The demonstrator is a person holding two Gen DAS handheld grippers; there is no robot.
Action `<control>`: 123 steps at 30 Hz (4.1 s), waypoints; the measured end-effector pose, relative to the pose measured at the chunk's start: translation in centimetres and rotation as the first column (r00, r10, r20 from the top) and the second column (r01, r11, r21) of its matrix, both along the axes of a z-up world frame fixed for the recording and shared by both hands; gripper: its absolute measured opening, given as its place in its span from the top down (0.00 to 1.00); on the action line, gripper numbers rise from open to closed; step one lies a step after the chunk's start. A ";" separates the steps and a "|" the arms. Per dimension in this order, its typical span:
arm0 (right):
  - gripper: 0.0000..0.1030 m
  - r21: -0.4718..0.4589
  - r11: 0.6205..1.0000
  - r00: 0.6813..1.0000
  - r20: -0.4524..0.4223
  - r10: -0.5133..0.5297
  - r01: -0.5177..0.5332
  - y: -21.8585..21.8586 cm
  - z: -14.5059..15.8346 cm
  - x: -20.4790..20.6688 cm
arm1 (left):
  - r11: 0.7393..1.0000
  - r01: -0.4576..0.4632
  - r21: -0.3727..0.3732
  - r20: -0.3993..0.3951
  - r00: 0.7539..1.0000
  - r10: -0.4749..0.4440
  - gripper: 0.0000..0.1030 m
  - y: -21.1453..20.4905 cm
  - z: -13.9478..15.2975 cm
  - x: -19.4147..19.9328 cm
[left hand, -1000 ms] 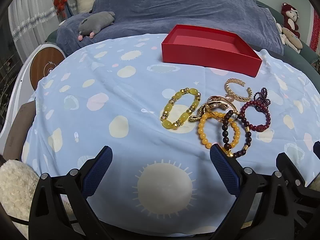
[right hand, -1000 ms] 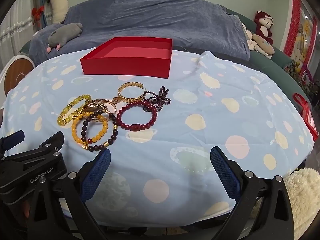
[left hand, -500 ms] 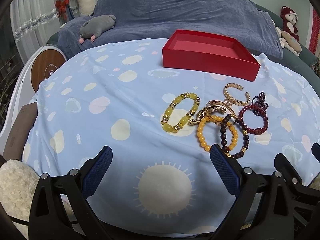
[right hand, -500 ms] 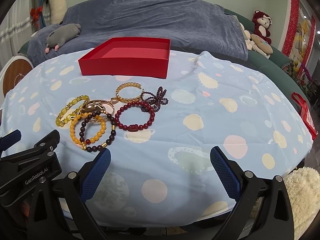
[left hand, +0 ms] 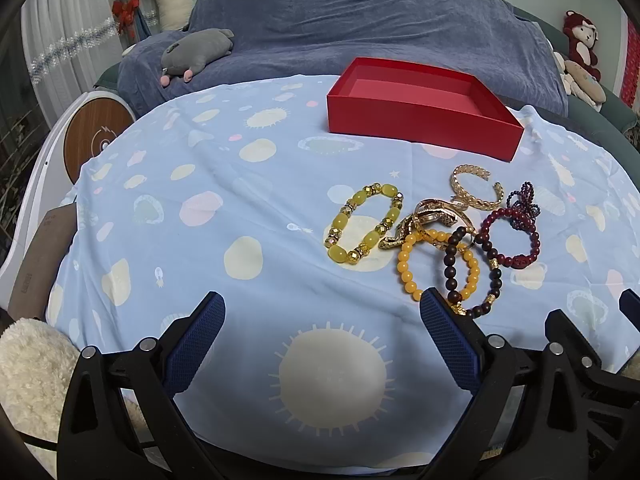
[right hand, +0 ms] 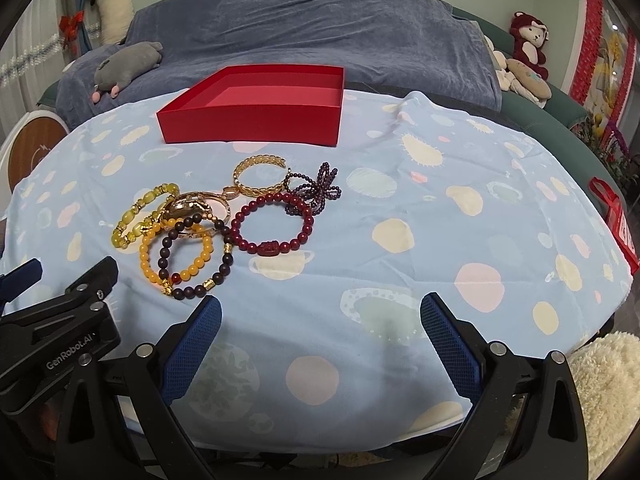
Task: Organize jewelry
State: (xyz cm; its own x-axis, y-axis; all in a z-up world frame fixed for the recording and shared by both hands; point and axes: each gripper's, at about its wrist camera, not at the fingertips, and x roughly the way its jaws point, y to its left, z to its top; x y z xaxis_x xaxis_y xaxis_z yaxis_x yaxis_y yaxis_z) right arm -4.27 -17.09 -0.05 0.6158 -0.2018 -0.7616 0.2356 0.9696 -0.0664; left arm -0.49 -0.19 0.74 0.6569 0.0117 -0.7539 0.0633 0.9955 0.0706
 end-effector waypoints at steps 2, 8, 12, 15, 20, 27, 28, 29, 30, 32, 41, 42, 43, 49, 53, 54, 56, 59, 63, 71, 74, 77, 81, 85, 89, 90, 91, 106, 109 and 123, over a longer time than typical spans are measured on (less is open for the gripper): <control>0.07 -0.005 1.000 1.000 -0.009 0.001 -0.001 0.1 -0.1 0.1 | 1.000 -0.005 -0.010 0.003 1.000 0.005 0.09 0.2 0.1 0.0; 0.07 -0.021 0.999 0.999 -0.017 0.042 -0.042 1.0 -0.2 0.2 | 1.000 0.008 -0.029 0.011 1.000 -0.007 0.09 0.2 0.1 -0.3; 0.07 -0.050 0.995 0.997 -0.016 0.081 -0.082 1.8 0.0 0.2 | 0.999 0.030 -0.009 0.024 0.999 -0.030 0.08 -0.4 0.2 -0.6; 0.07 -0.027 0.997 0.998 -0.017 0.067 -0.067 1.3 -0.1 0.2 | 1.000 0.016 -0.026 0.024 1.000 -0.015 0.08 0.1 0.4 -0.9; 0.07 0.011 1.000 0.999 -0.021 0.029 -0.028 0.3 -0.1 0.2 | 0.999 -0.013 -0.045 0.026 1.000 0.014 0.08 0.7 0.6 -0.9; 0.07 0.016 0.999 1.000 -0.003 0.031 -0.031 0.3 0.2 0.1 | 1.000 -0.004 -0.010 0.030 1.000 0.004 0.08 0.8 0.7 -0.9; 0.07 0.017 0.999 1.000 -0.001 0.030 -0.030 0.2 0.3 0.1 | 1.000 -0.003 -0.011 0.032 0.999 0.004 0.08 0.8 0.7 -1.0; 0.07 0.018 0.999 1.000 0.000 0.028 -0.028 0.2 0.3 0.1 | 1.000 -0.004 -0.011 0.032 0.999 0.004 0.08 0.9 0.7 -1.0; 0.07 0.020 0.999 1.000 0.001 0.027 -0.027 0.1 0.3 0.1 | 1.000 -0.006 -0.010 0.031 1.000 0.006 0.08 0.8 0.7 -1.0; 0.07 0.022 0.999 1.000 0.003 0.025 -0.025 0.1 0.4 0.1 | 1.000 -0.009 -0.012 0.027 1.000 0.009 0.08 0.9 0.7 -0.9; 0.07 0.032 0.999 1.000 0.011 0.019 -0.019 -0.2 0.5 0.1 | 0.999 -0.025 -0.026 0.010 1.000 0.025 0.08 1.4 0.5 -0.7; 0.07 0.032 0.999 1.000 0.011 0.019 -0.019 -0.2 0.4 0.1 | 0.999 -0.024 -0.026 0.009 1.000 0.024 0.08 1.4 0.5 -0.7; 0.07 0.033 0.999 1.000 0.010 0.020 -0.020 -0.2 0.4 0.1 | 0.999 -0.023 -0.025 0.009 1.000 0.023 0.08 1.4 0.5 -0.7; 0.07 0.041 0.999 1.000 0.009 0.018 -0.018 -0.4 0.4 0.1 | 0.999 -0.018 -0.031 0.001 1.000 0.018 0.08 1.5 0.4 -0.5; 0.07 0.049 0.999 1.000 0.018 0.014 -0.015 -0.5 0.5 0.1 | 0.999 -0.022 -0.047 -0.012 1.000 0.021 0.08 1.8 0.3 -0.3; 0.07 0.051 0.999 1.000 0.019 0.012 -0.013 -0.6 0.6 0.1 | 0.998 -0.022 -0.052 -0.016 1.000 0.022 0.08 1.8 0.2 -0.3; 0.07 0.061 0.998 1.000 0.021 0.008 -0.009 -0.7 0.7 0.1 | 0.998 -0.023 -0.062 -0.026 0.999 0.021 0.08 1.9 0.1 -0.1; 0.07 0.072 0.997 1.000 0.028 0.000 -0.002 -1.1 0.9 0.1 | 0.997 -0.030 -0.068 -0.041 0.999 0.028 0.08 2.4 0.1 0.5; 0.07 0.071 0.997 0.999 0.034 -0.016 0.014 -1.6 1.2 0.3 | 0.995 -0.043 -0.093 -0.045 0.998 0.039 0.08 3.3 0.1 1.7; 0.07 0.082 0.996 0.999 0.040 -0.028 0.025 -2.3 1.6 0.9 | 0.993 -0.034 -0.113 -0.063 0.998 0.027 0.09 3.7 -0.6 4.8; 0.07 0.083 0.996 0.999 0.037 -0.021 0.018 -2.4 1.7 1.3 | 0.993 -0.029 -0.115 -0.072 0.997 0.021 0.14 3.4 -1.0 6.1; 0.07 0.090 0.996 0.999 0.034 -0.013 0.010 -2.6 1.8 1.8 | 0.994 -0.007 -0.112 -0.093 0.996 -0.003 0.26 2.7 -1.6 7.4; 0.07 0.094 0.996 1.000 0.026 -0.008 0.005 -2.9 1.7 2.9 | 0.995 0.015 -0.095 -0.116 0.993 -0.026 0.36 1.9 -2.4 8.3; 0.09 0.130 0.991 1.000 0.020 -0.015 0.013 -3.6 1.5 4.2 | 0.996 0.044 -0.083 -0.105 0.993 -0.053 0.46 1.0 -2.4 8.5; 0.20 0.148 0.989 1.000 -0.004 -0.013 0.014 -4.2 1.0 5.9 | 0.993 0.073 -0.093 -0.100 0.992 -0.082 0.73 0.4 -2.3 8.9; 0.24 0.157 0.988 1.000 -0.008 -0.011 0.012 -4.4 0.9 6.4 | 0.992 0.077 -0.100 -0.100 0.991 -0.087 0.81 0.4 -2.3 9.0; 0.29 0.167 0.986 1.000 -0.012 -0.008 0.010 -4.5 0.8 6.9 | 0.991 0.078 -0.109 -0.101 0.991 -0.089 0.90 0.4 -2.2 9.1; 0.67 0.176 0.984 0.996 -0.074 0.052 -0.038 -4.7 -1.4 12.6 | 0.980 0.076 -0.186 -0.096 0.991 -0.096 0.91 0.8 -1.4 9.7; 0.73 0.188 0.981 0.995 -0.083 0.059 -0.043 -4.8 -1.8 13.1 | 0.978 0.073 -0.194 -0.099 0.991 -0.093 0.91 0.8 -1.4 9.8; 0.94 0.235 0.971 0.999 -0.027 0.043 -0.035 -6.2 0.4 11.4 | 0.970 0.088 -0.226 -0.063 0.992 -0.105 0.91 1.0 0.9 9.2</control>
